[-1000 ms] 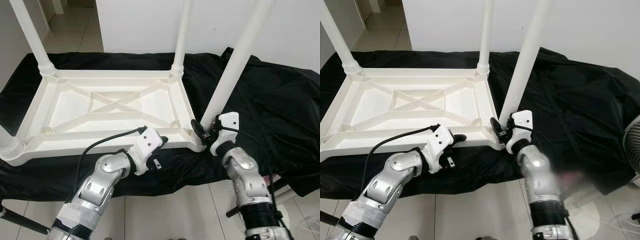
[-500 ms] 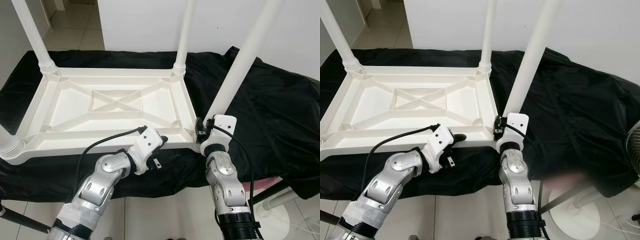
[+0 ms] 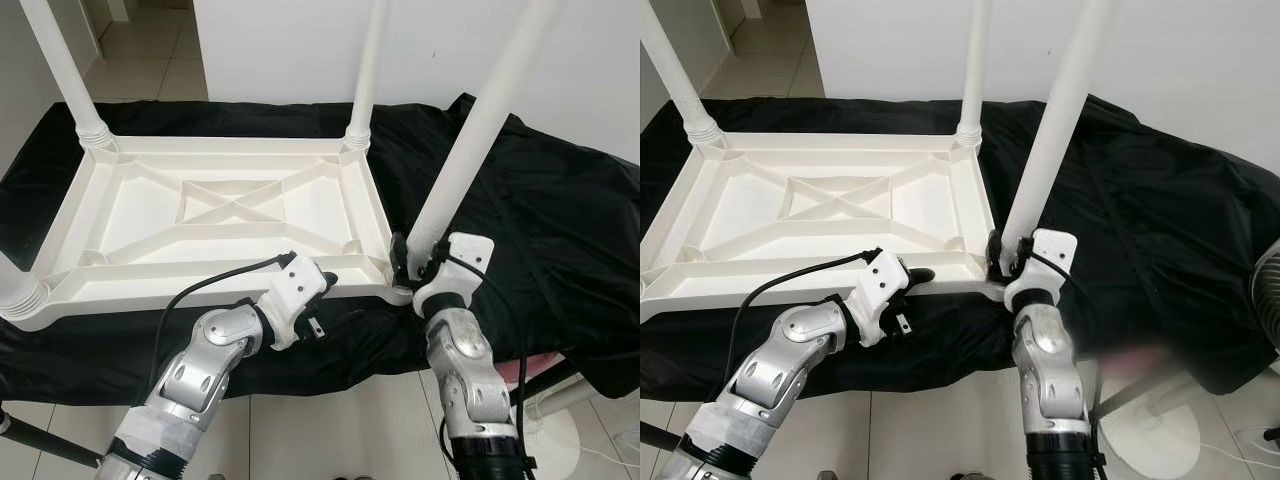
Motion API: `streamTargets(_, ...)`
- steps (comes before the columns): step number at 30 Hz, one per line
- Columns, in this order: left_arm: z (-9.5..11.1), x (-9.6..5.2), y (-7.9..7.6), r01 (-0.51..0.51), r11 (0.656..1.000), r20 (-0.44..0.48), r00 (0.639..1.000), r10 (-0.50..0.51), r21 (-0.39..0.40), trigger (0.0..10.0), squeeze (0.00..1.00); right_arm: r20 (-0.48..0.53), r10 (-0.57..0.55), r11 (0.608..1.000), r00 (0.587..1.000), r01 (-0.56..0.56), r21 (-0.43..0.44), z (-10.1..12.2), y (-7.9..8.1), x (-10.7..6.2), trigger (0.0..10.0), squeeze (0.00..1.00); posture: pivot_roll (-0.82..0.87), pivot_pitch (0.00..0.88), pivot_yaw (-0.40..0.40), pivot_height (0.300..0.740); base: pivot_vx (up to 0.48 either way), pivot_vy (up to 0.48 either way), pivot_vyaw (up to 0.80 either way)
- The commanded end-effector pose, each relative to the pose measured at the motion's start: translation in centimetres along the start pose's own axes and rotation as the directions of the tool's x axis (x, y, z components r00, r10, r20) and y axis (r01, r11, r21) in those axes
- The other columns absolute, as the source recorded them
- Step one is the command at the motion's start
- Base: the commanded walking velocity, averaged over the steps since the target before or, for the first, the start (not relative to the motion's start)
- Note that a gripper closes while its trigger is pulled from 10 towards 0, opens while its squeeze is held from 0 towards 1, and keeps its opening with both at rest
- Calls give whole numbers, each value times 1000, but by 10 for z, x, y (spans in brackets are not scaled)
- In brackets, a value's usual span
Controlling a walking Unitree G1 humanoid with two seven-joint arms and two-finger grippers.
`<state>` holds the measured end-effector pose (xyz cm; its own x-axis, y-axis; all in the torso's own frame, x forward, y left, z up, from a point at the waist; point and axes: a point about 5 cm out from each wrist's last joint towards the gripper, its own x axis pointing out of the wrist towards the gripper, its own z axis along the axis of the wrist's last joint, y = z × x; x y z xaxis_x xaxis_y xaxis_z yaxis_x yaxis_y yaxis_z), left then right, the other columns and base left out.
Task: Building children table
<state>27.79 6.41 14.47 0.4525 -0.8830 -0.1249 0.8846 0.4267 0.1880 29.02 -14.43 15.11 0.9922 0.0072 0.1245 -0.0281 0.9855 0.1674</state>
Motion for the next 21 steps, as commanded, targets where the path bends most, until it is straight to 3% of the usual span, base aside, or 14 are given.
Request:
streamTargets(1,-2,0,-2,-25,1000,-12,1000,25,8,10000,0,-9,50,999,999,-50,7,-5,-4,-3,10000,0,-58,52,-58,740,0,0,0)
streamTargets(15,-2,-3,3,-32,999,-17,999,32,20,10000,0,-13,241,970,970,-241,-34,-10,-9,-4,10000,0,-58,67,-54,740,0,0,0)
streamTargets(16,0,-3,6,-37,999,-14,999,37,25,10000,0,-32,330,940,944,-331,-84,-13,-12,1,10000,0,-62,76,-51,740,0,0,0)
streamTargets(18,0,-3,6,-37,999,-14,999,37,25,10000,0,-32,330,940,944,-331,-84,-13,-12,1,10000,0,-62,76,-51,740,0,0,0)
streamTargets(21,2,-2,5,-40,999,-5,999,40,24,10000,0,-47,410,903,911,-413,-116,-13,-15,9,10000,0,-66,77,-49,740,0,0,0)
